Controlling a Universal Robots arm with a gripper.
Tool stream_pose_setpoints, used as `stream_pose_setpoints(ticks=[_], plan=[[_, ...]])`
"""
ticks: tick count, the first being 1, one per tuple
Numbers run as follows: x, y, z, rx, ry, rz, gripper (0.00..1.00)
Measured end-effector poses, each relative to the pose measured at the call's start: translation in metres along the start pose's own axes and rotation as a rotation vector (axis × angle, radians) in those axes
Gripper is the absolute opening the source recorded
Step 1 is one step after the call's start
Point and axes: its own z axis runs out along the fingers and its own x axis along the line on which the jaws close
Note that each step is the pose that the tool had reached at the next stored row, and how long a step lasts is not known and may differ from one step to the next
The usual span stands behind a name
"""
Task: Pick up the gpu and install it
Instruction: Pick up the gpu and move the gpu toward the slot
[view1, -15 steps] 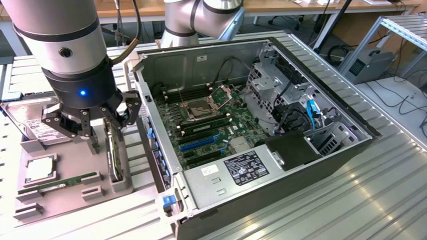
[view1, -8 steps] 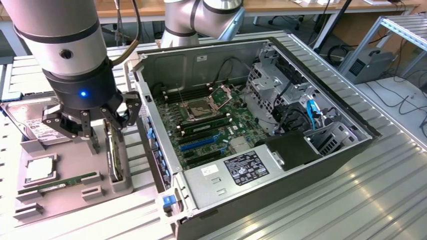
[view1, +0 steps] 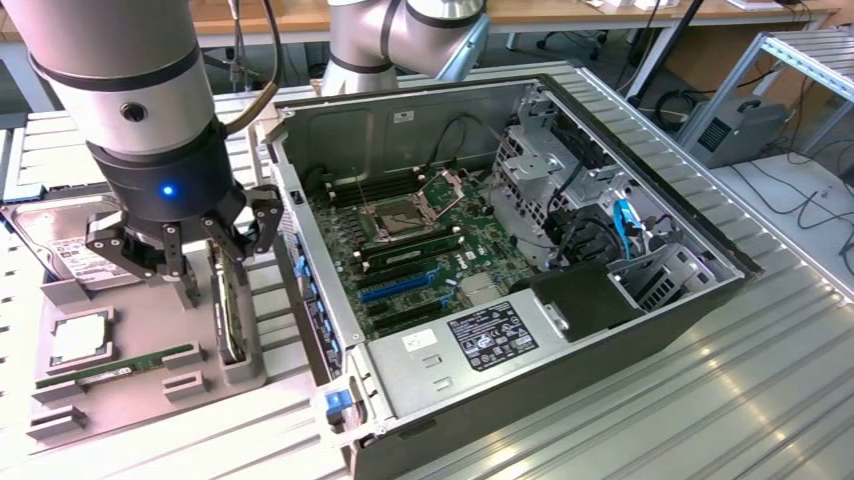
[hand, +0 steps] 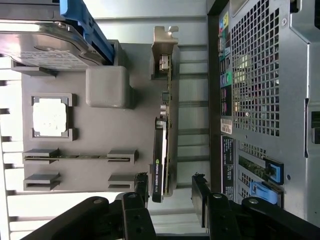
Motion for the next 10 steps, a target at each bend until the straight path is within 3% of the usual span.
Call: stream_pose_setpoints(ticks=[10], plan=[[0.0001,0.0000,0.0026,0.0000,0.0000,0.000,0.48]])
